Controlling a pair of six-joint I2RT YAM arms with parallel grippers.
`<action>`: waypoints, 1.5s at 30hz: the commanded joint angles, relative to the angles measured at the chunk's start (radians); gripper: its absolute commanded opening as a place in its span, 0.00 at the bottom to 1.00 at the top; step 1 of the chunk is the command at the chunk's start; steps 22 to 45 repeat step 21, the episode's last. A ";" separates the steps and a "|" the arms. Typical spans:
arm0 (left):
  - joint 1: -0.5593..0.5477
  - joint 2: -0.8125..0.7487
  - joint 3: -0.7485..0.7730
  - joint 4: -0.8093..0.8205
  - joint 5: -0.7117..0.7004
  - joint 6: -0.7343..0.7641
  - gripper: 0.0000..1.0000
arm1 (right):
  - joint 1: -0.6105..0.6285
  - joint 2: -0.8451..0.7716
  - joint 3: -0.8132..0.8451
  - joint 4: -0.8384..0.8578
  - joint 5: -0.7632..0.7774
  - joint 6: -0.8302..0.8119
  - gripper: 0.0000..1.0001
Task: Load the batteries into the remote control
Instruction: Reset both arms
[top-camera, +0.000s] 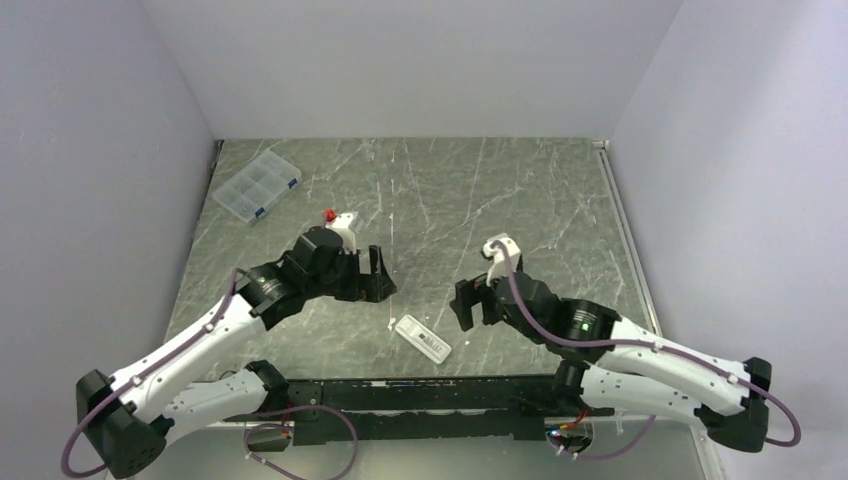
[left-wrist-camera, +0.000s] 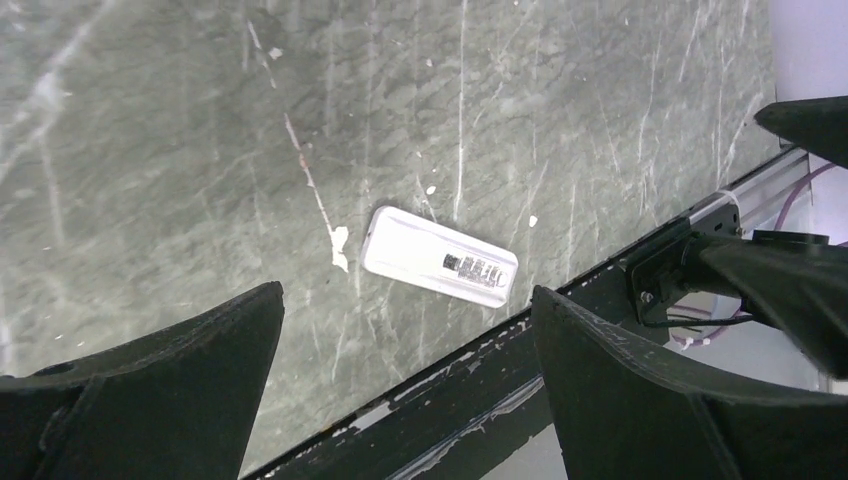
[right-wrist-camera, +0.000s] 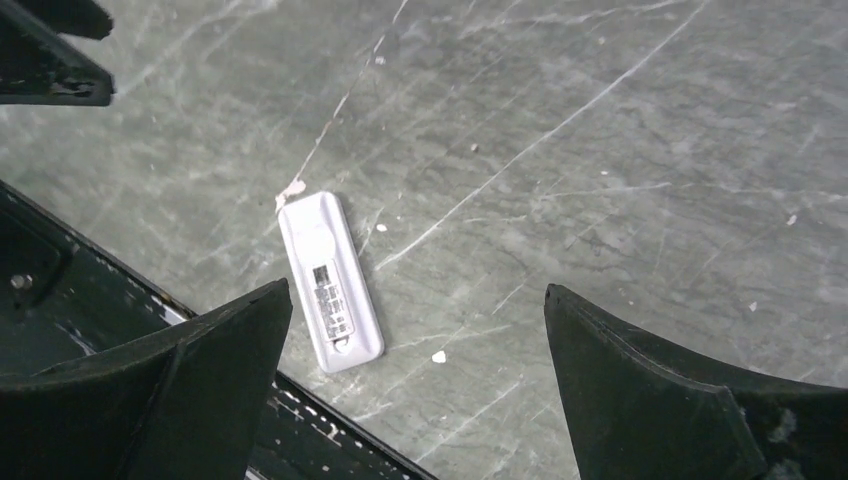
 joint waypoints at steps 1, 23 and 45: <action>-0.003 -0.081 0.074 -0.150 -0.112 0.032 0.99 | -0.002 -0.120 -0.028 0.008 0.105 0.044 1.00; -0.001 -0.396 0.029 -0.186 -0.165 0.075 0.99 | -0.002 -0.349 -0.111 0.087 0.035 -0.026 1.00; -0.001 -0.396 0.029 -0.186 -0.165 0.075 0.99 | -0.002 -0.349 -0.111 0.087 0.035 -0.026 1.00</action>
